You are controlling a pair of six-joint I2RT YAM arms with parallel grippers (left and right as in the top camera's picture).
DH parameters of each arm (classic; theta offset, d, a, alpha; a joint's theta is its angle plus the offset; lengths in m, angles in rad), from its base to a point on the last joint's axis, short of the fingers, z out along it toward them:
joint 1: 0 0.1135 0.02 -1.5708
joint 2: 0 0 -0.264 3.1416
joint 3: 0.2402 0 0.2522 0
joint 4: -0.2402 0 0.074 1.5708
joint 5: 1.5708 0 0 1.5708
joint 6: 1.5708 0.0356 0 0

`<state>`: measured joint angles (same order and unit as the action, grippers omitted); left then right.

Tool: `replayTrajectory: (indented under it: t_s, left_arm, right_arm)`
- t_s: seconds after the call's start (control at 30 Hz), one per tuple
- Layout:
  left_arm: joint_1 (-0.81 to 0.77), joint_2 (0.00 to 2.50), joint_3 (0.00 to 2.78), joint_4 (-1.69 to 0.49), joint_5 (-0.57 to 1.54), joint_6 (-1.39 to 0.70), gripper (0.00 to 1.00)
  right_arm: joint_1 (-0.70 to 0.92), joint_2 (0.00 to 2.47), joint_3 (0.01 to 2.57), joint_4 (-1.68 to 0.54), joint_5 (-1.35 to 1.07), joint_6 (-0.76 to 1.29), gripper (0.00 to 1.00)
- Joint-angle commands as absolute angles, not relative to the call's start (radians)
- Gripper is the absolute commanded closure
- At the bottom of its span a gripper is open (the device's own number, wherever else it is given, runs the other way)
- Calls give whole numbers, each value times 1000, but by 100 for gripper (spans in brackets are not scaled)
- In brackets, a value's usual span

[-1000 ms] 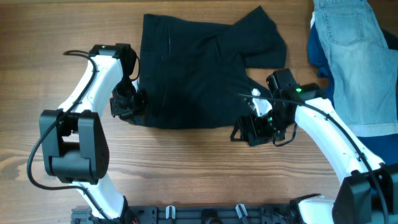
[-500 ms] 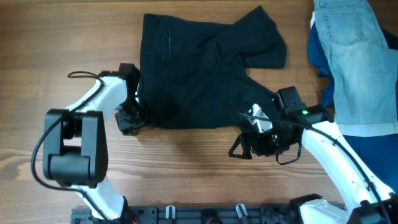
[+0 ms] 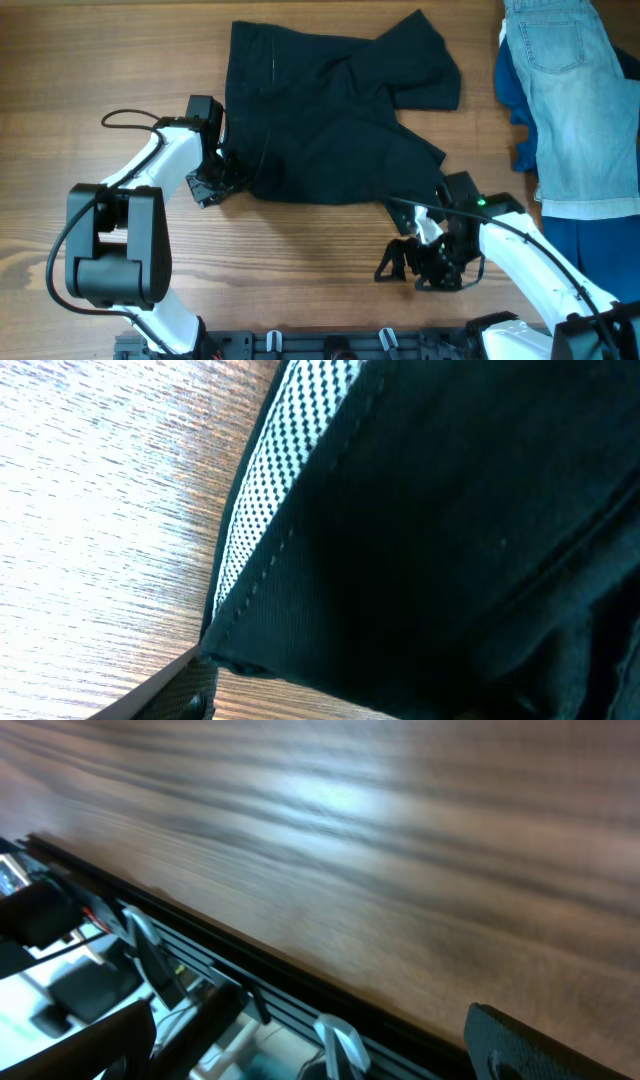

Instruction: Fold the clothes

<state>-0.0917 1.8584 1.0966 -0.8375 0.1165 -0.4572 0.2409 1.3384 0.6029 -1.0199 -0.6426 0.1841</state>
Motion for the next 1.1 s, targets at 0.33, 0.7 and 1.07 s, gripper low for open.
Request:
replayTrajectory:
  t_s: [0.33,0.7,1.07]
  left_arm:
    - [-90,1890,1068,-646,194,-514,72]
    - [-102,1890,1068,-617,197,-513,96]
    - [-161,1890,1068,-613,198,-509,96]
  right_arm:
    - [243,1326,586,-992,-655,216,0]
    - [243,1326,586,-939,-612,354,0]
    - [208,1326,589,-760,-511,529,11]
